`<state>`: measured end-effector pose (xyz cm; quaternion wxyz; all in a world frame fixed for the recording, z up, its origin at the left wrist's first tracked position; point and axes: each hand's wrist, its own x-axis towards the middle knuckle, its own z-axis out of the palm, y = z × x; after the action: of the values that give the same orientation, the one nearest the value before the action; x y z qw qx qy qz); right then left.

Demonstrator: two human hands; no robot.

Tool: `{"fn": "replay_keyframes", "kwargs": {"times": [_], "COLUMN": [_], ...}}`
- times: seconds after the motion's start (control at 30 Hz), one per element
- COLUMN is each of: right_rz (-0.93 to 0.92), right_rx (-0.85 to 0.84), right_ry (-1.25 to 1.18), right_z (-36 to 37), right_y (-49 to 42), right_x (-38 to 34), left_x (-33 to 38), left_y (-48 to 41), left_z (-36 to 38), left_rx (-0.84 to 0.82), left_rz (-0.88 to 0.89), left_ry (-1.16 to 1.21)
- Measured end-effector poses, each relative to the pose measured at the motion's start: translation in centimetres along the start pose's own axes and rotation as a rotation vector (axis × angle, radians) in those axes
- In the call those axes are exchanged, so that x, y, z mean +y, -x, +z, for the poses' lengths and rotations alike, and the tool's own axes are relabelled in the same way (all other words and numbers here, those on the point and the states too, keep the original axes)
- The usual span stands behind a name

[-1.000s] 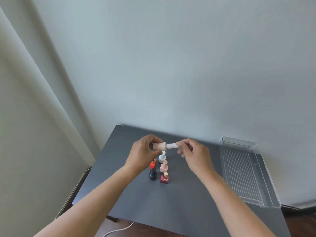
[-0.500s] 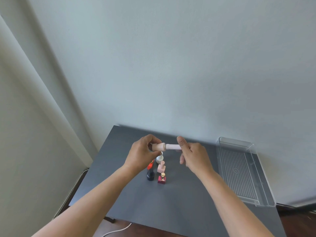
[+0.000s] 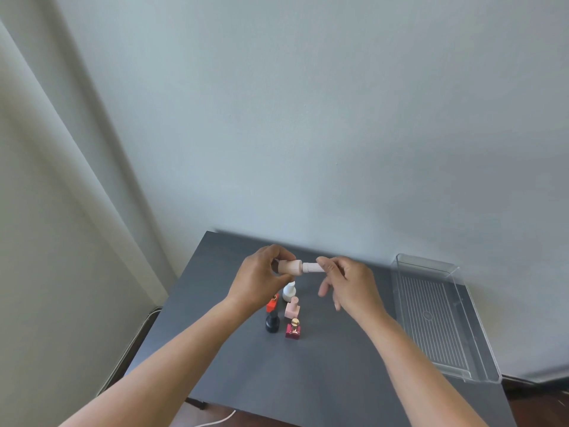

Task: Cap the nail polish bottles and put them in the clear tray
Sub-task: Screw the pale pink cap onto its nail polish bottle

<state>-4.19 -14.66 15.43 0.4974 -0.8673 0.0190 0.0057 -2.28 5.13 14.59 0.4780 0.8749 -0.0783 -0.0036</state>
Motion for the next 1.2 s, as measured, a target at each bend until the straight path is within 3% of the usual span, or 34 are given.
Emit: {"fn": "replay_keyframes", "kwargs": {"times": [0.4,0.9,1.2], "right_rz": [0.032,0.008,0.015], "right_rx": [-0.133,0.010,-0.073], "right_ry": [0.081,0.138,0.121], "right_z": [0.8,0.0,-0.2], "right_y": [0.5,1.2,1.1], "right_x": [0.5,0.3,0.7], "left_x": [-0.3,0.1,-0.1], "left_y": [0.3,0.5,0.6], "left_z": [-0.1,0.3,0.5], "left_rx": [0.012,0.005,-0.013], "left_rz": [-0.003,0.054,0.020], "left_ry": [-0.025,-0.045,-0.044]}}
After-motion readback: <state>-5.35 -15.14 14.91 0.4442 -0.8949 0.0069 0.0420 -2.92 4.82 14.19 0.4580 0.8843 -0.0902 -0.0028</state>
